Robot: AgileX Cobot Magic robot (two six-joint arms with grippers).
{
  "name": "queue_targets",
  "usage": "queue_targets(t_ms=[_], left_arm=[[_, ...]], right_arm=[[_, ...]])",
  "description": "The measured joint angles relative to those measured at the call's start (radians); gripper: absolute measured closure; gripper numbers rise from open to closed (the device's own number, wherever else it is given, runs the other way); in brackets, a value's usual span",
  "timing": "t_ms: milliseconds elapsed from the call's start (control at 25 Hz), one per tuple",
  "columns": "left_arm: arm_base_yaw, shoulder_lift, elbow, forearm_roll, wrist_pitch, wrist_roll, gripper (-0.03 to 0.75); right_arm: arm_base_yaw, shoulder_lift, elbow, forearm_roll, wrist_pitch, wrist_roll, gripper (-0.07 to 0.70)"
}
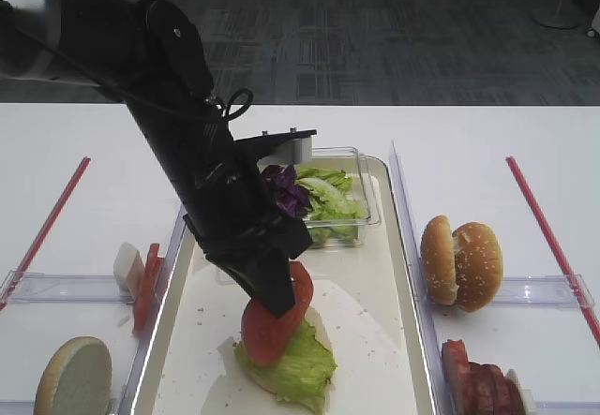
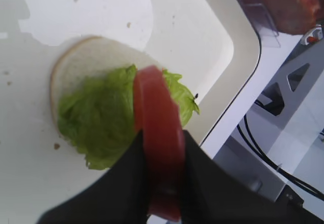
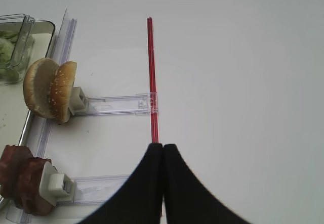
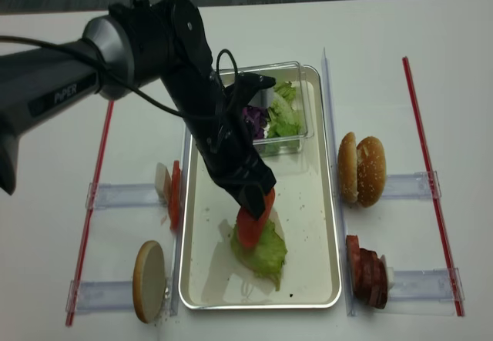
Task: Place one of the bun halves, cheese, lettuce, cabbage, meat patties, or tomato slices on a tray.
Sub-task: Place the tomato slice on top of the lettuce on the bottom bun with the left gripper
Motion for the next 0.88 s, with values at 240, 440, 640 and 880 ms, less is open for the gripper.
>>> queue_targets(t_ms=[240,440,640,880], left_arm=[[0.0,0.002,0.006,-0.071,0.0,0.04,0.635],[0.0,0.002,0.006,-0.075,-0.002,0.046,0.635],[0.0,0.007,0.006,-0.077,-0.004,0.046,0.635],[0.0,0.044,0.006,-0.081,-0.004,0.052,0.636]], right_arm=[[0.0,0.0,0.0,0.0,0.0,0.0,0.267],[0.0,0.0,0.0,0.0,0.0,0.0,0.267],[0.0,0.0,0.0,0.0,0.0,0.0,0.267],[0.0,0.0,0.0,0.0,0.0,0.0,0.267]])
